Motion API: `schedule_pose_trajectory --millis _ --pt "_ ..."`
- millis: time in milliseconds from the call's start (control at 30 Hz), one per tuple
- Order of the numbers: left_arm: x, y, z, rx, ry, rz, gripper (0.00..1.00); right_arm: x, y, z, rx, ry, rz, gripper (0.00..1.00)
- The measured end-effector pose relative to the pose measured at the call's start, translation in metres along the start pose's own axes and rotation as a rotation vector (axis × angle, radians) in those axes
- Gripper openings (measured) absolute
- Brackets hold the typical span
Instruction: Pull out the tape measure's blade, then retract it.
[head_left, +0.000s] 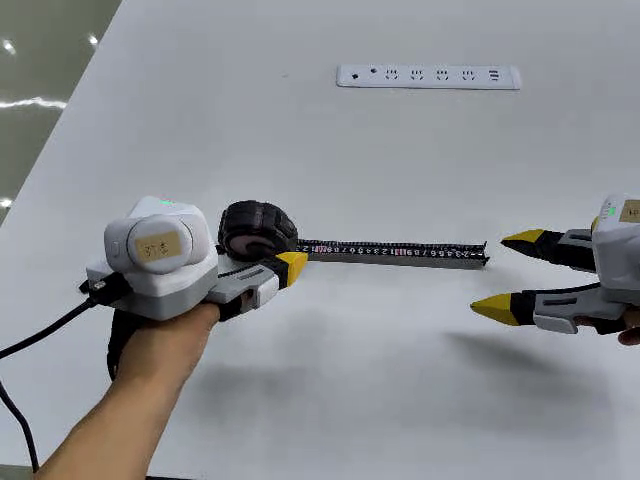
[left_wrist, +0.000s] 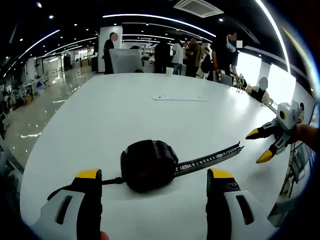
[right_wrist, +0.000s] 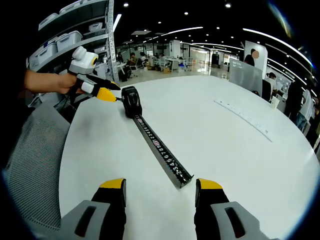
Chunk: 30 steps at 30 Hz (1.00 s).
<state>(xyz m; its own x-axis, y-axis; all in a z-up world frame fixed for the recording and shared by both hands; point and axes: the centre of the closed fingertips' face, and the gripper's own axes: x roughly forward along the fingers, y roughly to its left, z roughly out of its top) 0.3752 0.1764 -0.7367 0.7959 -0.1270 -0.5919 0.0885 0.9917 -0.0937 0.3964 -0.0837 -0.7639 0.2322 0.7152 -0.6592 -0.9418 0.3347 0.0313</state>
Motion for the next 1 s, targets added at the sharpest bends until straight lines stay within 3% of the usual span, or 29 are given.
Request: schedule_pose_trajectory --millis 433,1000 --pt "0.009 0.000 -0.002 -0.025 0.020 0.018 0.72 0.010 -0.015 -0.001 -0.079 0.041 0.046 0.41" --pt "0.025 0.008 0.005 -0.048 0.036 0.064 0.63 0.028 -0.031 -0.009 -0.188 0.119 0.123 0.24"
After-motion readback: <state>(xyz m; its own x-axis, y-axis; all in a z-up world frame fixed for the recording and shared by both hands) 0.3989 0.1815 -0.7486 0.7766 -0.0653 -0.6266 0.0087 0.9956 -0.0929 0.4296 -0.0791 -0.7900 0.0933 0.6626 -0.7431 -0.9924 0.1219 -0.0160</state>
